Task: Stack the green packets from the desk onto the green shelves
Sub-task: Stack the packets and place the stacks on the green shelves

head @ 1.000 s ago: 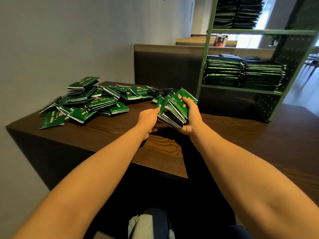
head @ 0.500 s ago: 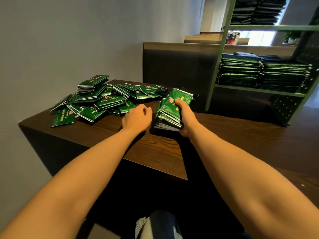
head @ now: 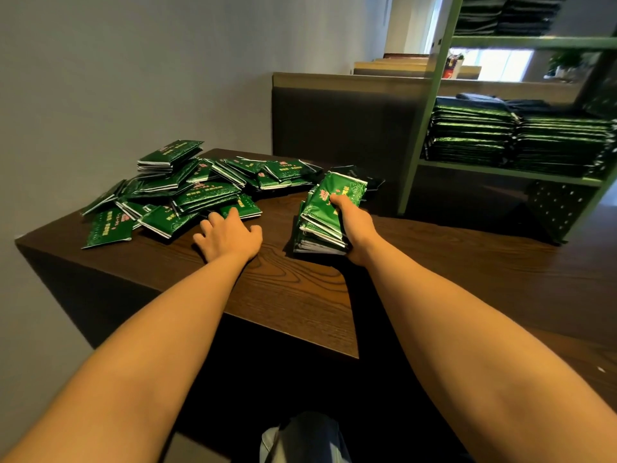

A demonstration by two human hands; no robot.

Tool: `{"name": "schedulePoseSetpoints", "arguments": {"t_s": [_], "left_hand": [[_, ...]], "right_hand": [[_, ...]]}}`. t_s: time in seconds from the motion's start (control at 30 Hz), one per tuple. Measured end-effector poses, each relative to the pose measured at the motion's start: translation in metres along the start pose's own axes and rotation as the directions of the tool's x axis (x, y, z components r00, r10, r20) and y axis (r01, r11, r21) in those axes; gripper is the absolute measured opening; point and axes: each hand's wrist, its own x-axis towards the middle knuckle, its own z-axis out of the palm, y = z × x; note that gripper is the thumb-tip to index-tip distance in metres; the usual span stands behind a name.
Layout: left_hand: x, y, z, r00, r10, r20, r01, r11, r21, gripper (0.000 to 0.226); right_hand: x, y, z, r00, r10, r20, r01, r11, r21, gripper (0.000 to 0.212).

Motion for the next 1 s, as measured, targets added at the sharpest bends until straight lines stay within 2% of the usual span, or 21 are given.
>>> {"name": "schedulePoseSetpoints", "arguments": {"t_s": [0.2,0.27,0.33,0.47,0.6,0.7,0.87,1.0], "left_hand": [[-0.001,-0.007,0.003,0.987,0.065,-0.149,-0.106,0.951,-0.292,0.038],[-0.002,-0.010,0.003,0.979,0.052,-0.199,-0.131,0.904,-0.407,0.028],[-0.003,-0.009,0.001,0.980,0.001,-0.198,-0.101,0.861,-0.498,0.029],[-0.002,-0.010,-0.002,0.986,-0.065,-0.153,-0.037,0.809,-0.587,0.013],[0.001,-0.009,-0.007,0.993,-0.072,-0.093,0.005,0.812,-0.584,0.036],[0.002,-0.010,-0.009,0.999,-0.036,-0.018,0.018,0.810,-0.586,0.047],[-0.012,-0.008,-0.010,0.992,0.085,-0.095,-0.126,0.780,-0.613,0.024],[-0.033,0.014,-0.013,0.988,0.121,-0.094,-0.152,0.681,-0.716,0.014]], "right_hand": [[-0.001,0.000,-0.002,1.000,-0.017,-0.017,0.017,0.999,0.033,0.034],[-0.002,0.000,-0.003,1.000,-0.019,-0.022,0.020,0.999,0.030,0.036],[-0.003,0.000,-0.004,1.000,-0.025,-0.017,0.025,0.999,0.026,0.038],[-0.004,0.001,-0.005,0.999,-0.035,0.006,0.035,0.999,0.031,0.040],[-0.006,0.001,-0.006,0.999,-0.042,0.029,0.041,0.999,0.035,0.036],[-0.006,0.001,-0.006,0.999,-0.033,0.034,0.031,0.998,0.046,0.044],[-0.013,0.002,-0.005,1.000,0.011,0.011,-0.012,0.996,0.093,0.043],[-0.024,-0.001,-0.013,0.998,0.045,0.032,-0.050,0.984,0.173,0.074]]}}
